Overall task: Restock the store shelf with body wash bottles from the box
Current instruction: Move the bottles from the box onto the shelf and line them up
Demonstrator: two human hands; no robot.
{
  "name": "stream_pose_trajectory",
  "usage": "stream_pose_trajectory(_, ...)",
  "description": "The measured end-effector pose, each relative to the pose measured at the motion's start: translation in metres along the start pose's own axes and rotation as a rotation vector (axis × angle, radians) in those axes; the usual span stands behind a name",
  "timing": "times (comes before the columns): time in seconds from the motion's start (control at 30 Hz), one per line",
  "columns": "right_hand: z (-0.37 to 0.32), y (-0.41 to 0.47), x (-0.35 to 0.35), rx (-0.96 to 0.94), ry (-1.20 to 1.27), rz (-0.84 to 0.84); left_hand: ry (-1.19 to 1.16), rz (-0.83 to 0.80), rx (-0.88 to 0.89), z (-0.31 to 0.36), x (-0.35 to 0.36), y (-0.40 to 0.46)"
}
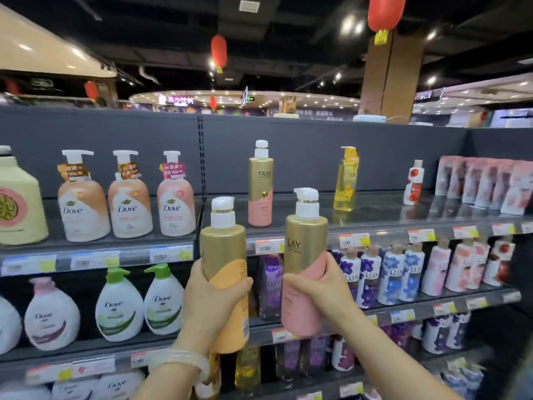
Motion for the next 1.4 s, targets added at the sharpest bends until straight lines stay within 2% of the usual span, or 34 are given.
stream_pose_trajectory(0.3, 0.003, 0.019, -0.012, 0.007, 0.015, -0.1, -0.005, 0.089, 0.003, 0.022, 0.015, -0.004)
stream_pose_trajectory(0.87, -0.014, 0.084, -0.018, -0.012, 0.033, -0.096, 0.011, 0.102, -0.006, 0.016, 0.031, 0.033)
stream_pose_trajectory(1.13, -0.074, 0.159, -0.022, -0.119, 0.127, 0.012, 0.036, 0.191, 0.005, 0.028, 0.036, 0.056)
stream_pose_trajectory(1.4, -0.084, 0.233, -0.026, -0.12, 0.147, -0.068, 0.062, 0.272, -0.019, 0.024, 0.043, 0.07)
Point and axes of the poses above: each hand's wrist, its own y-axis towards the middle knuckle, its own x-axis out of the palm, z = x × y, the point moved 7 cm from there along y, towards the middle knuckle, and after that the axes turned 11 degrees about x, right-handed, at the moved point
